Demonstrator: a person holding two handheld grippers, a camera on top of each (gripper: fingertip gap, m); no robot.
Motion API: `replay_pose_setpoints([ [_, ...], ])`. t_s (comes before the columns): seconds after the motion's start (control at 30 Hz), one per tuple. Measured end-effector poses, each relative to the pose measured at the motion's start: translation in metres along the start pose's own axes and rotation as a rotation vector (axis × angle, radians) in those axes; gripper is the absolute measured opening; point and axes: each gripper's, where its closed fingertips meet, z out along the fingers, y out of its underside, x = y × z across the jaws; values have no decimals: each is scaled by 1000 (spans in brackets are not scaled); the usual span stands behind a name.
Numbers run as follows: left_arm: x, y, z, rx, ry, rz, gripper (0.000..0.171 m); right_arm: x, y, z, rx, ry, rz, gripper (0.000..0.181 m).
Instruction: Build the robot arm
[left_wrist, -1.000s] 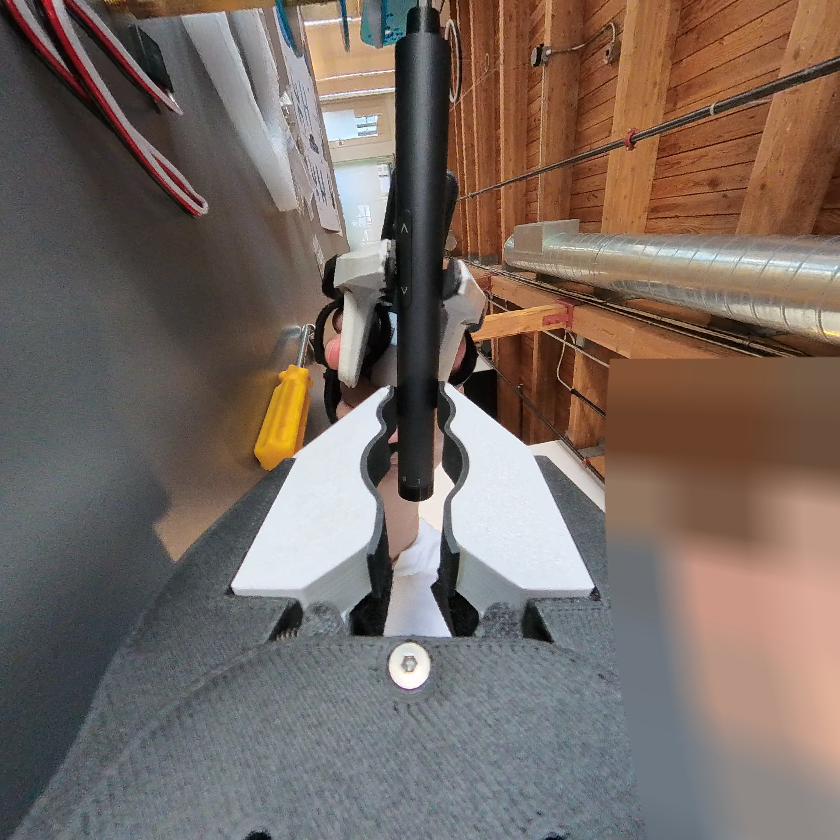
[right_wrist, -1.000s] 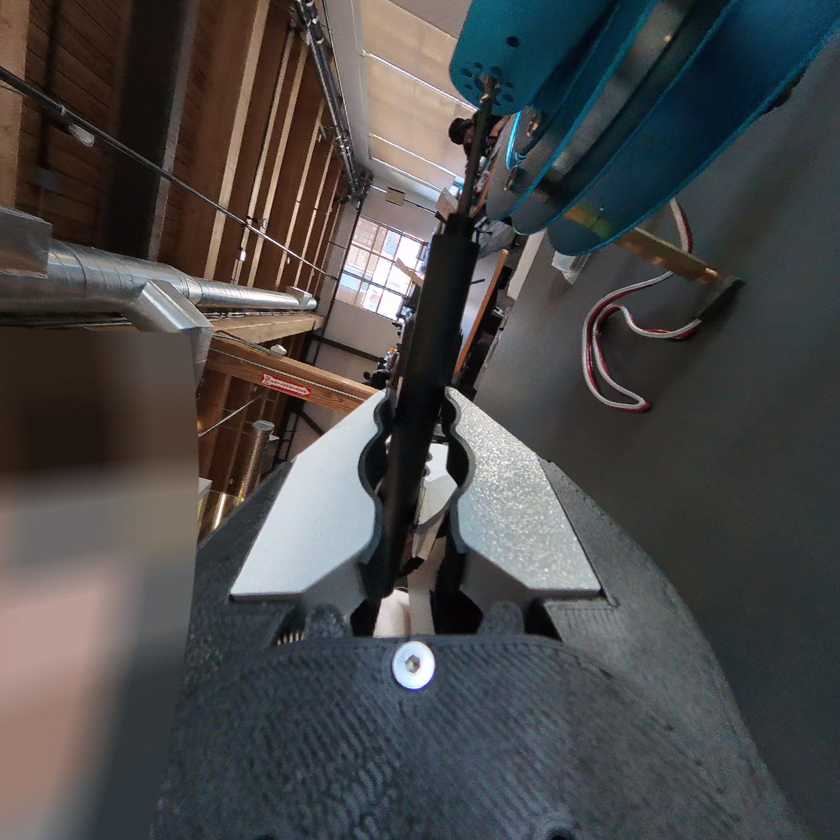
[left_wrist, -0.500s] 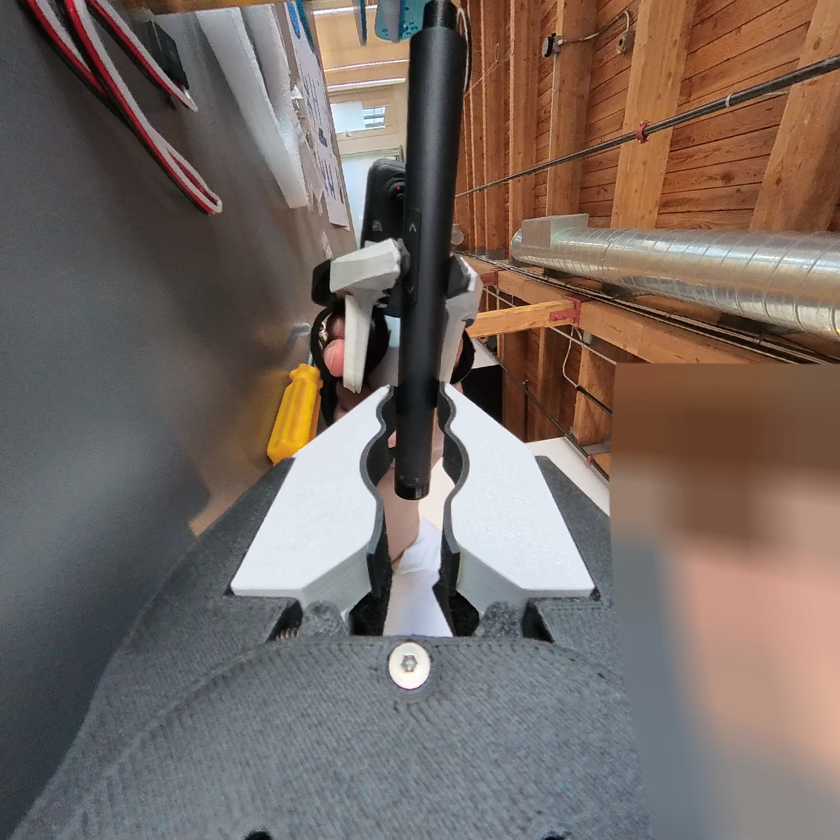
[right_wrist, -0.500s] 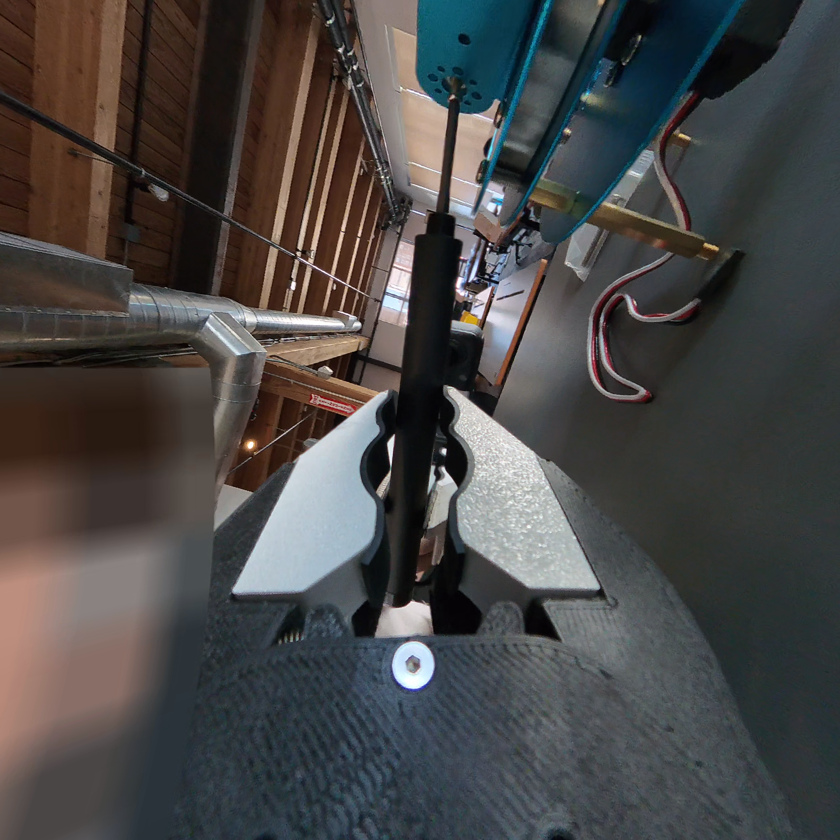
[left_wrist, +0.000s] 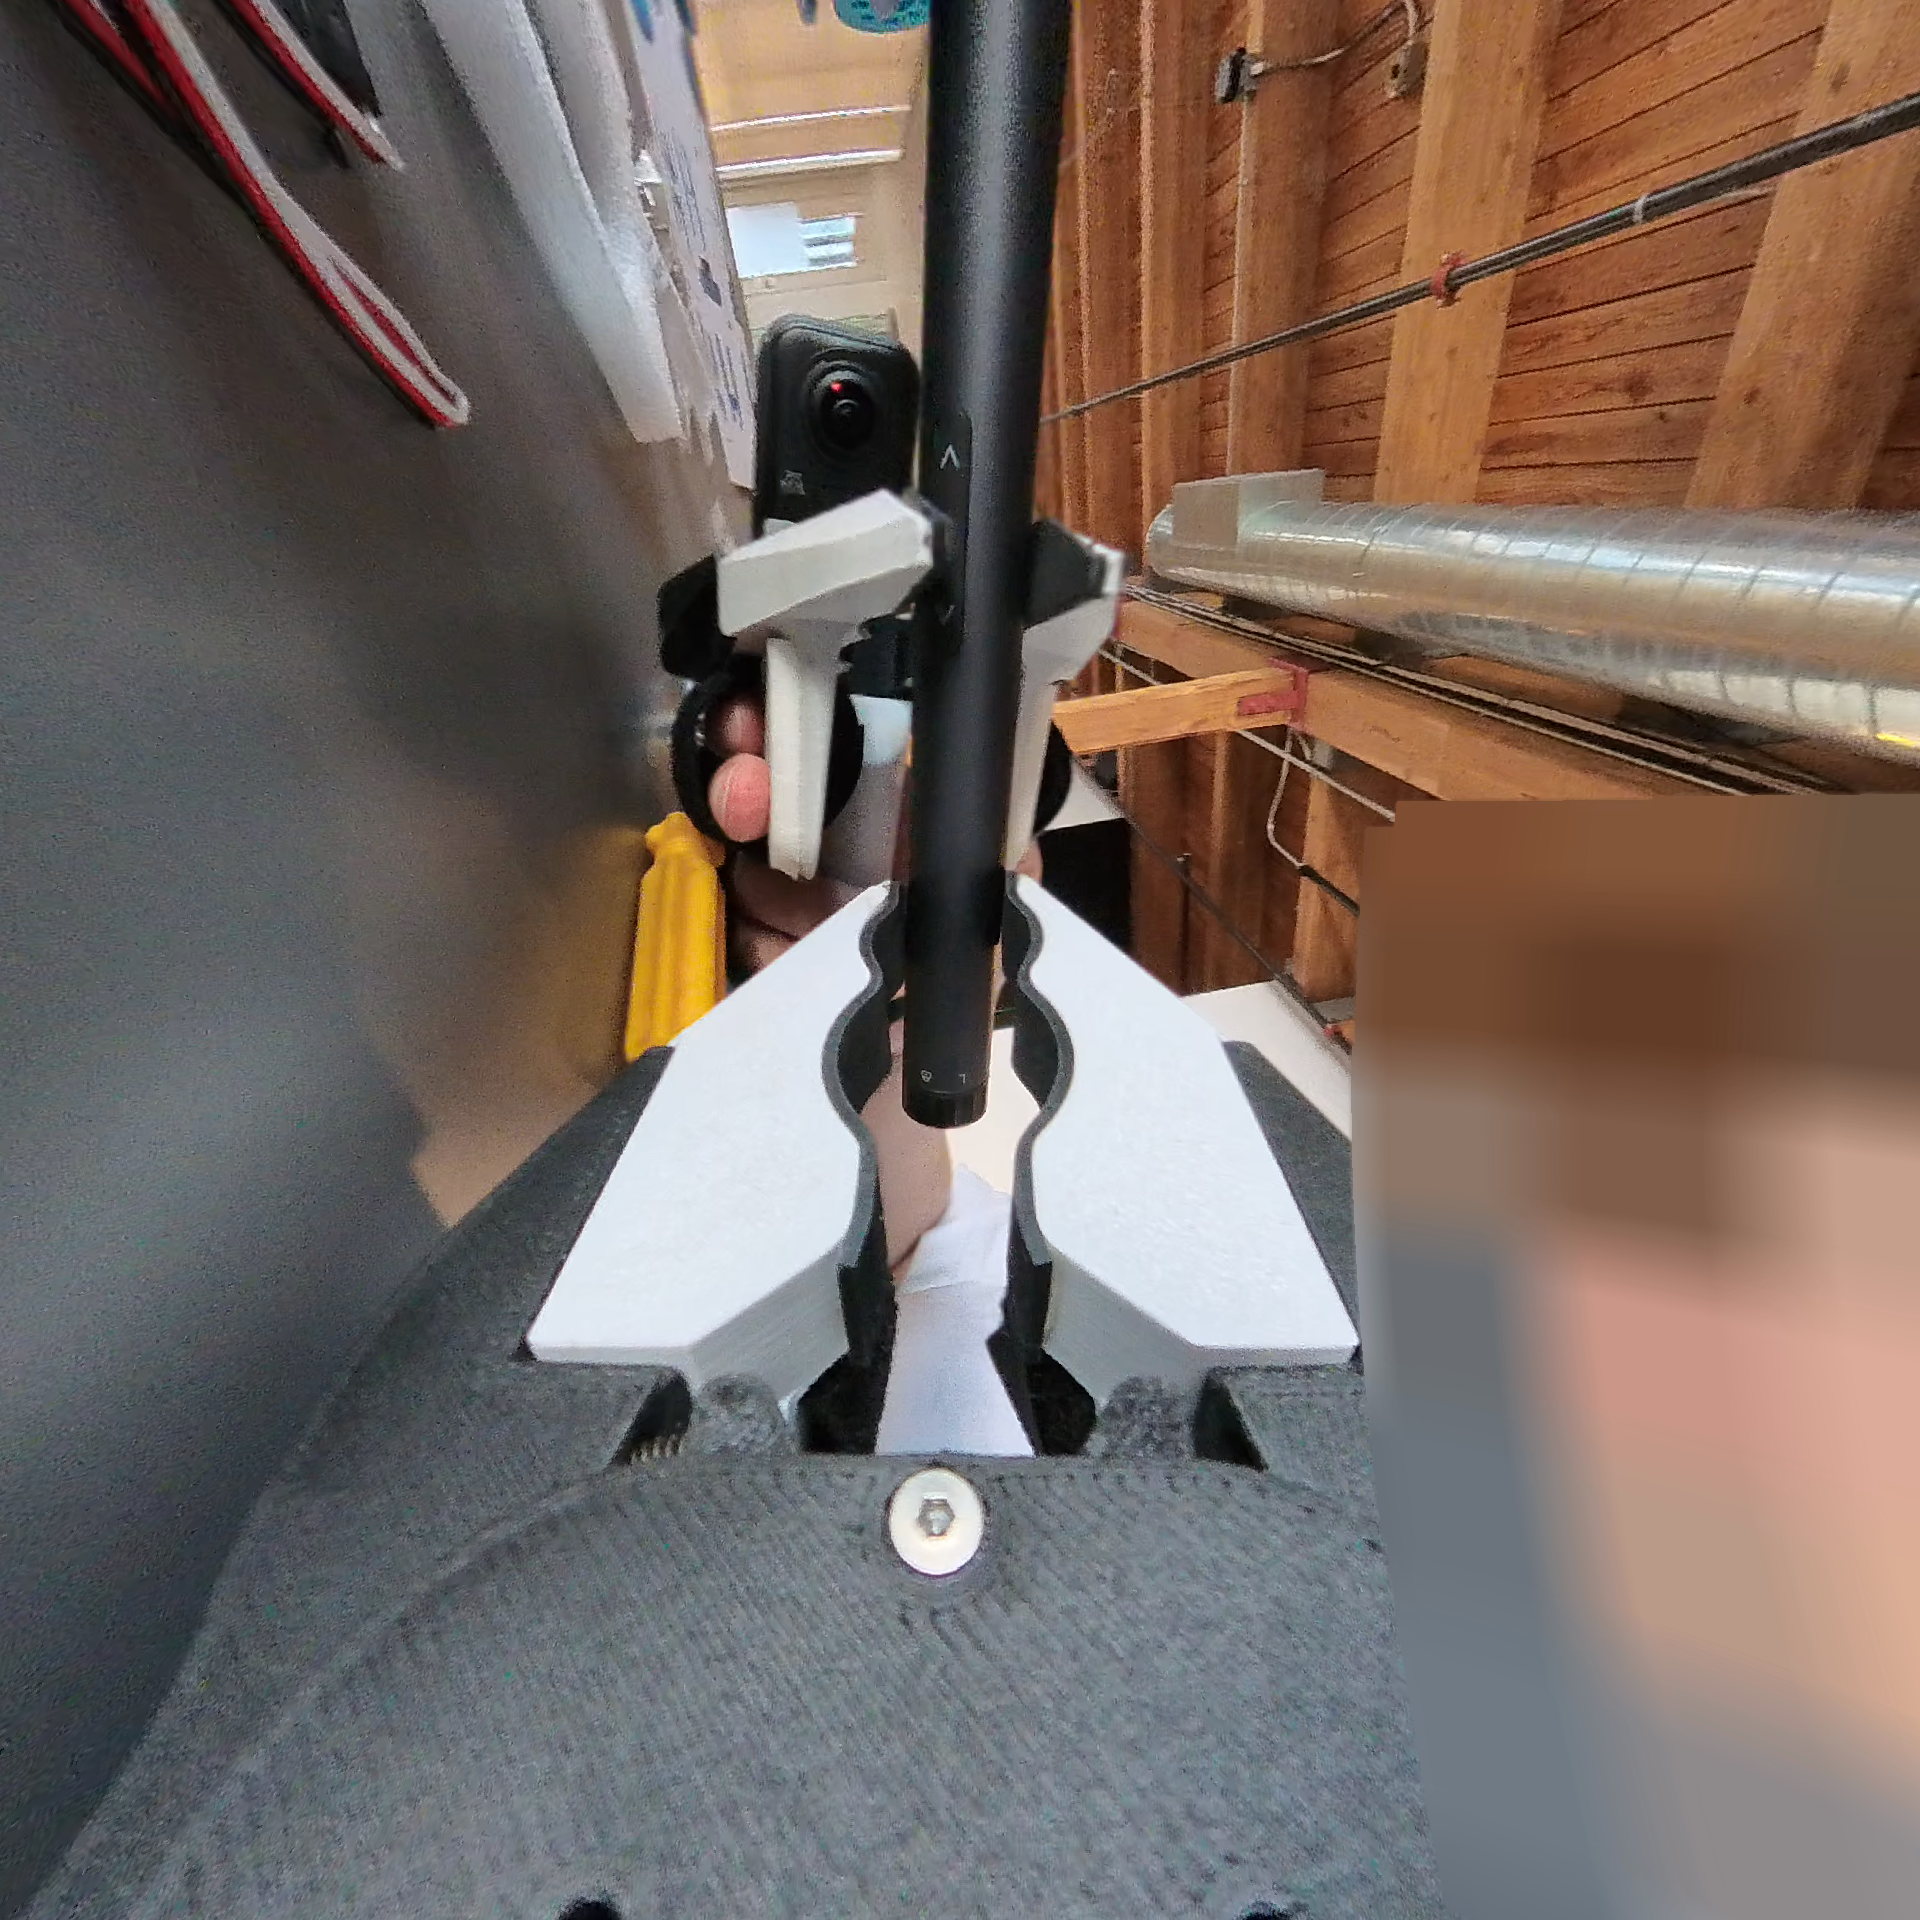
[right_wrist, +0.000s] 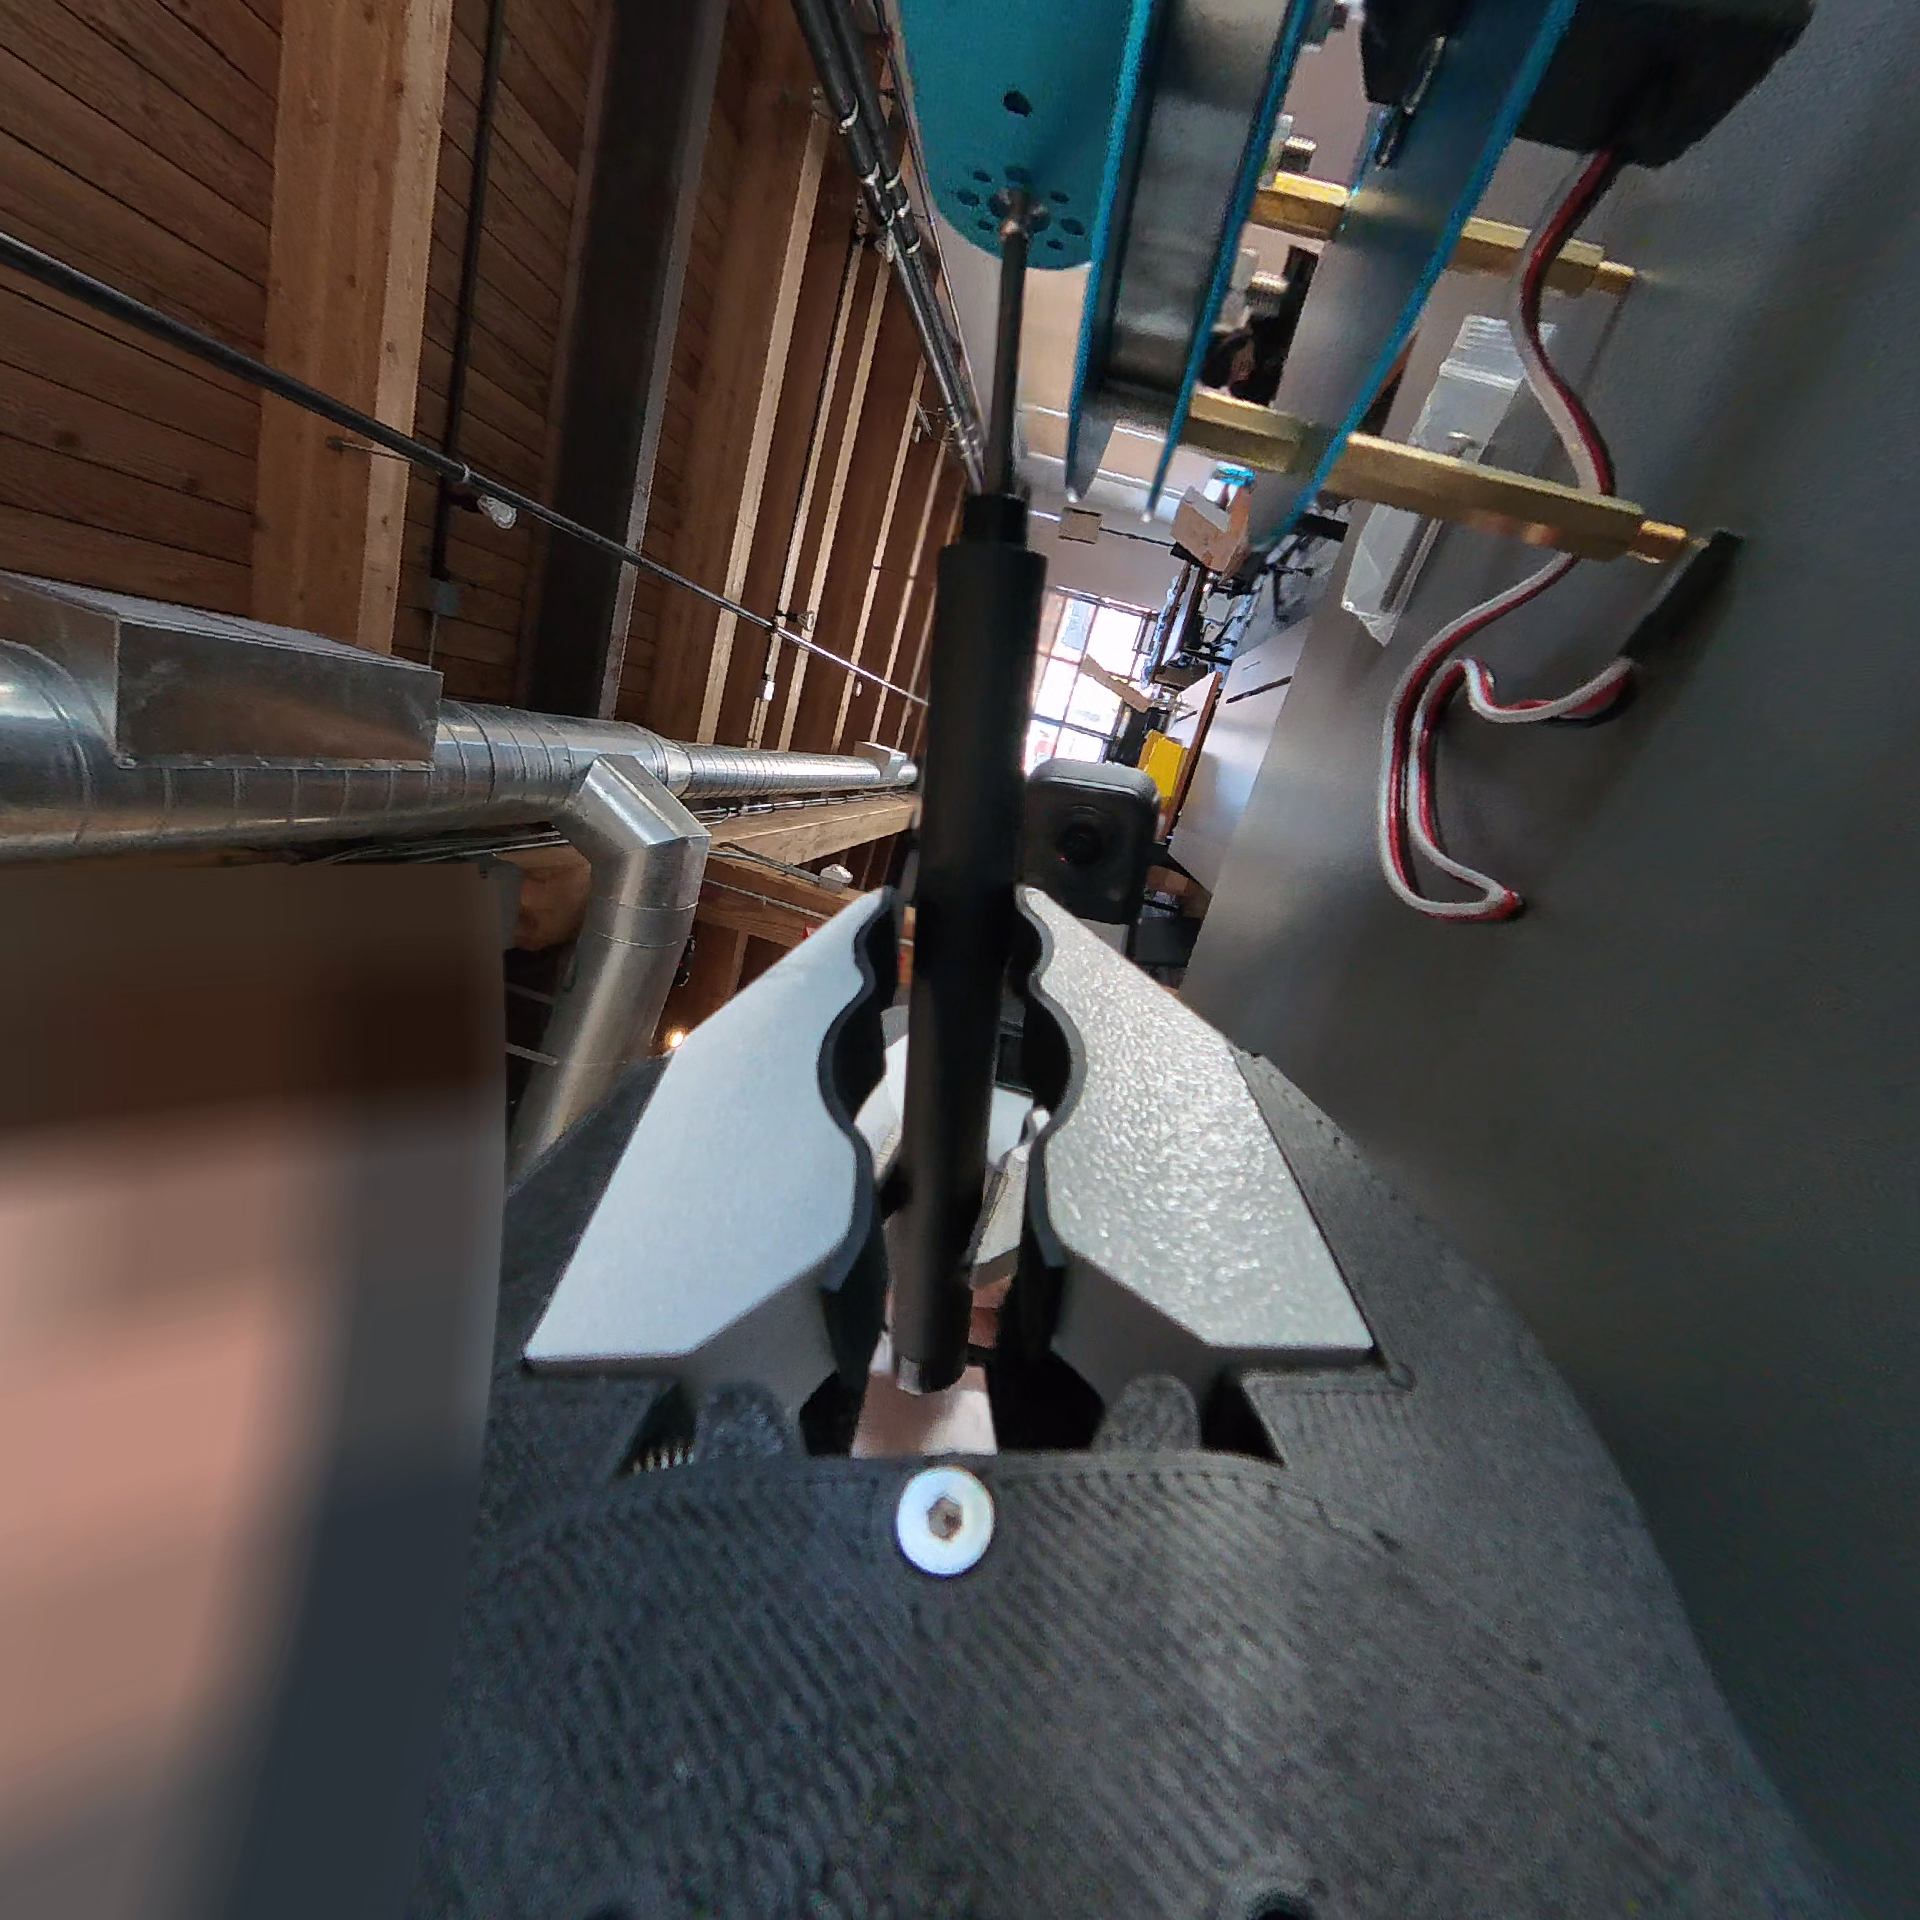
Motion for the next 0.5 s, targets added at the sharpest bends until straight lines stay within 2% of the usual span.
replay_pose_setpoints([
  [0.1, -3, 0, 0, 1, -43, 33, 16, 0, 0, -1, -7, 67, -49, 26],
  [0.23, -5, 0, 0, 2, -58, 35, 16, 6, 5, -5, -64, 245, -198, 27],
  [0.3, -4, -1, 1, 1, -60, 41, 16, 7, 7, -6, -90, 295, -246, 22],
  [0.37, -3, -1, 1, 3, -50, 36, 16, 8, 7, -6, -101, 303, -256, 18],
  [0.5, -1, -2, 0, 17, -18, 6, 16, 5, 7, -5, -82, 218, -162, 17],
])
